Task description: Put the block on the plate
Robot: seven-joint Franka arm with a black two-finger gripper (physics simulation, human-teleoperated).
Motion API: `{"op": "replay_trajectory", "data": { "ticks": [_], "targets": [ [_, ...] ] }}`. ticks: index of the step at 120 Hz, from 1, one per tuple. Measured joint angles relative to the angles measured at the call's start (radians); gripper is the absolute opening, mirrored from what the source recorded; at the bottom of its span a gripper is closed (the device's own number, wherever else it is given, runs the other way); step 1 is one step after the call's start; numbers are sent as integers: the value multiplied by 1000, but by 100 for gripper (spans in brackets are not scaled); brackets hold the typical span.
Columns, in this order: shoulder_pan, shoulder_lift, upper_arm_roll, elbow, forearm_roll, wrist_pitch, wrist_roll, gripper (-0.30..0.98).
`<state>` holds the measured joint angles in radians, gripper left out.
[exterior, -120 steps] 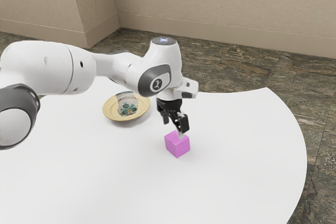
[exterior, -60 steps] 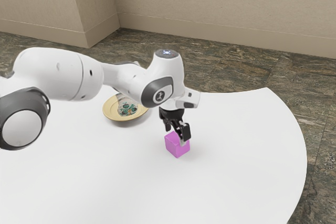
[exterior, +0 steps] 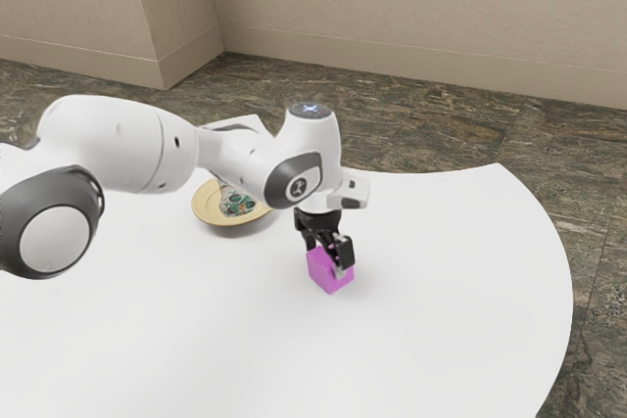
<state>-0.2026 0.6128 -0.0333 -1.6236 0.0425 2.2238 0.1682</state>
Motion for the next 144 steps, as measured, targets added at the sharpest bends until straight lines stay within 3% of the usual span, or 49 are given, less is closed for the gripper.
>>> {"op": "replay_trajectory", "data": {
  "ticks": [36,73,88,108,126,144],
  "targets": [
    [0,8,-5,0,-1,6,-24,47],
    [9,-27,-3,-5,-3,5,-43,43],
    [85,-102,-2,-43,-6,3,-50,43],
    [266,-157,-4,-70,-7,1,-60,43],
    [387,-58,-9,67,-6,-1,-65,44],
    [410,39,-27,193,-5,-6,-70,44]
  ]
}}
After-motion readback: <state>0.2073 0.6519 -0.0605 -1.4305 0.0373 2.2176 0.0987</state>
